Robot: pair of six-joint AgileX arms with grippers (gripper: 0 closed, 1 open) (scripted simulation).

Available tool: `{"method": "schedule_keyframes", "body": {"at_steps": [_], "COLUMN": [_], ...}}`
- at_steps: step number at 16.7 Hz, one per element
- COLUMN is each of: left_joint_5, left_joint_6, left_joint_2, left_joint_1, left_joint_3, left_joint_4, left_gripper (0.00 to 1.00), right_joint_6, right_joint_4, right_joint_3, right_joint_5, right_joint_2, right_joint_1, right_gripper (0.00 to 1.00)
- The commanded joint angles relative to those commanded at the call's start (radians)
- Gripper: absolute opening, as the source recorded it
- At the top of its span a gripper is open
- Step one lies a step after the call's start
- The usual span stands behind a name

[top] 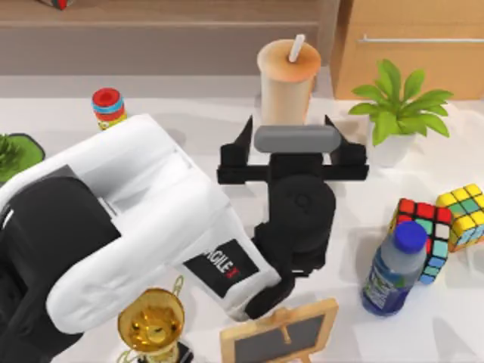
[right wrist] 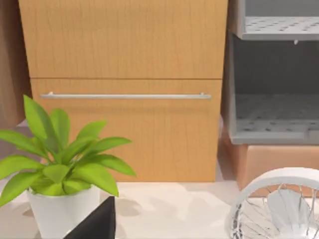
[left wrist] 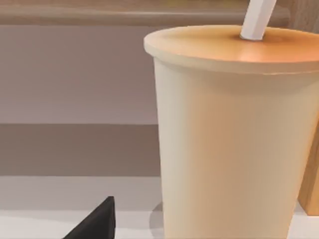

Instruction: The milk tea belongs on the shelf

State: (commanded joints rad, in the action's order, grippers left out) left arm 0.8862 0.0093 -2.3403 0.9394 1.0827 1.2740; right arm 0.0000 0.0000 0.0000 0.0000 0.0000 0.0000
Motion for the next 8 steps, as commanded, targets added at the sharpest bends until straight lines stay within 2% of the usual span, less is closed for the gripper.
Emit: {"method": "schedule_keyframes", "body": {"at_steps": [3,8], "left_joint_5": [-0.004,-0.056], "left_joint_6": [0.0,0.004], "left_joint_2": [0.001,-0.025], "left_joint_1": [-0.006,-0.041], "left_joint_3": [0.001,0.056], "left_joint_4": [-0.002,-0.01], "left_gripper": [1.0,1.0], "right_joint_6": [0.0,0.0], "right_joint_4": [0.0,0.0], "right_joint_3": [0.0,0.0], "right_joint_5": [0.0,0.0], "right_joint_2": [0.0,0.0], "right_joint_1": [0.0,0.0], "right_gripper": [1.0,1.0]}}
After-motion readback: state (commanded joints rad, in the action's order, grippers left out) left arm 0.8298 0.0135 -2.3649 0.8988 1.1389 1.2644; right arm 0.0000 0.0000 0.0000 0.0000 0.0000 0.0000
